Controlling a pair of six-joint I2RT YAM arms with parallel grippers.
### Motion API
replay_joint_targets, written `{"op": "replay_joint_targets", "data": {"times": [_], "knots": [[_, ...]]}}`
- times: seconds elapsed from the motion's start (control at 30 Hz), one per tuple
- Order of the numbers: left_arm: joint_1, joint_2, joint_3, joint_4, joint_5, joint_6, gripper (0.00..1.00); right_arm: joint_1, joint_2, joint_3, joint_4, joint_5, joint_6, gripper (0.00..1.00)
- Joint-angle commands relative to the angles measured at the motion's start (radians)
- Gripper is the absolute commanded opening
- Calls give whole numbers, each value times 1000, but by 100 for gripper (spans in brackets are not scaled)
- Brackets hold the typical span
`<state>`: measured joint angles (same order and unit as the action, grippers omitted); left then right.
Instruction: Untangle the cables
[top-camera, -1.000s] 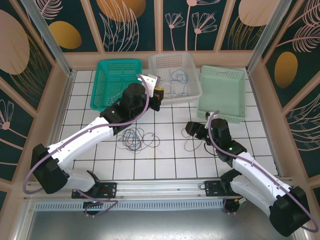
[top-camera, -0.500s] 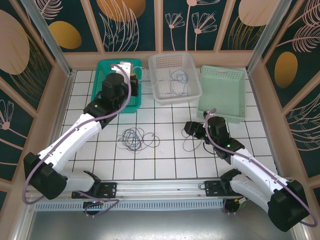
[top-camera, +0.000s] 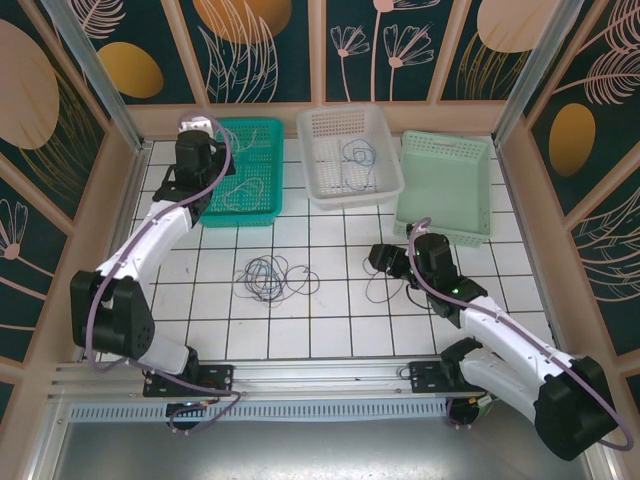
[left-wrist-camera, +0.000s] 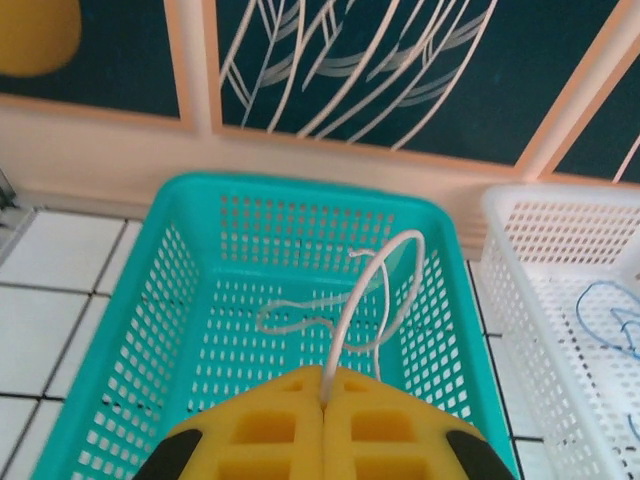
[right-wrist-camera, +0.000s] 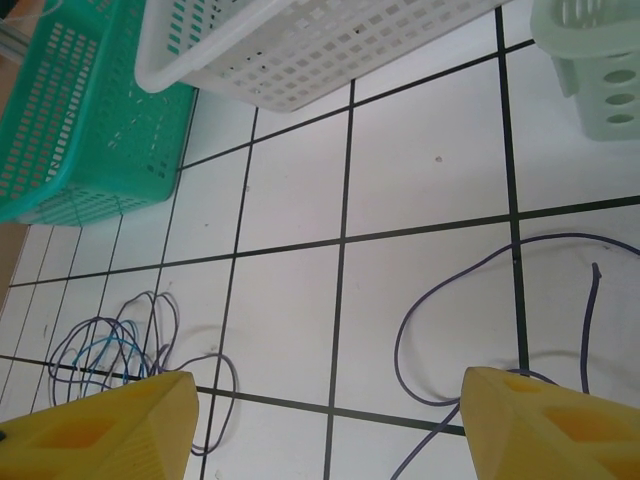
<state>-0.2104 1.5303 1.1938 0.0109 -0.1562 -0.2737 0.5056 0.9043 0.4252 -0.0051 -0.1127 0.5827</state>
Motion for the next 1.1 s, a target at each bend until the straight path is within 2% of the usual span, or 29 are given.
{"op": "replay_joint_targets", "data": {"times": [0.0, 0.13, 0.17, 0.2, 0.23, 0.27, 0.3, 0.4, 0.47, 0.5, 0.53, 0.77, 0.93, 1.07], "knots": [[2, 58, -53, 39, 77, -63, 0, -7, 12, 1, -21, 12, -6, 70], [3, 98, -85, 47, 113, -87, 3, -12, 26, 16, -110, 76, -9, 70], [3, 102, -94, 49, 107, -95, 10, -17, 28, 19, -126, 85, -8, 70], [3, 103, -108, 50, 96, -104, 23, -23, 31, 21, -139, 89, -6, 70], [3, 104, -122, 49, 93, -116, 43, -30, 35, 24, -145, 84, -5, 70], [3, 102, -134, 48, 99, -120, 56, -36, 39, 25, -148, 80, -3, 70], [2, 99, -149, 45, 114, -123, 63, -40, 43, 24, -148, 71, -3, 70], [1, 59, -199, 51, 139, -137, 73, -43, 48, 44, -211, 85, -3, 70], [-2, 11, -228, 60, 132, -140, 85, -43, 43, 59, -272, 109, 6, 70], [-7, -17, -254, 63, 122, -138, 95, -45, 40, 65, -305, 116, 17, 70], [-14, -45, -269, 69, 118, -134, 98, -48, 43, 71, -332, 114, 29, 69], [-97, -172, -308, 102, 80, -108, 98, -45, 71, 74, -422, 66, 95, 66], [-124, -238, -388, 209, 165, -151, 98, -38, 95, 64, -516, 94, 131, 65], [-133, -284, -442, 288, 201, -174, 98, -36, 89, 5, -402, 39, 151, 63]]}}
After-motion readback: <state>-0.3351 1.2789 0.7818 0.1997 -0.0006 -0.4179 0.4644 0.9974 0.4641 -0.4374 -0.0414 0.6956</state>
